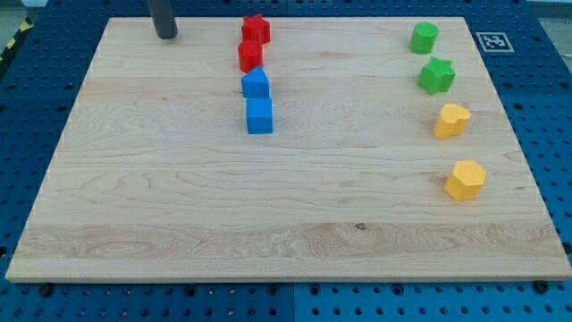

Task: Nudge the red star along with green circle up a bit

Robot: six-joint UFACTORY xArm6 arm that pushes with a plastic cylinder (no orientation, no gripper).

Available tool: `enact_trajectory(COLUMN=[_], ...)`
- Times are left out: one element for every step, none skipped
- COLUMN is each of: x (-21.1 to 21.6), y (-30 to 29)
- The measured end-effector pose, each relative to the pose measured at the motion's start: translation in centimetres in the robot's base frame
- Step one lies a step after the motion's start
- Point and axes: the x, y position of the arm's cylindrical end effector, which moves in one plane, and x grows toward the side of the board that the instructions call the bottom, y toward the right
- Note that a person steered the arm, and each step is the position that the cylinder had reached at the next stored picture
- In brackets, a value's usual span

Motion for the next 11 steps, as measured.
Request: enact_trajectory(x=[0.0,0.0,-0.6,-1.6,-1.5,-0.8,1.1,1.2,1.6,2.0,2.1], y=[0.0,1.3,5.7,10.5,13.3,11.9,11.3,13.6,18.1,19.8,19.8])
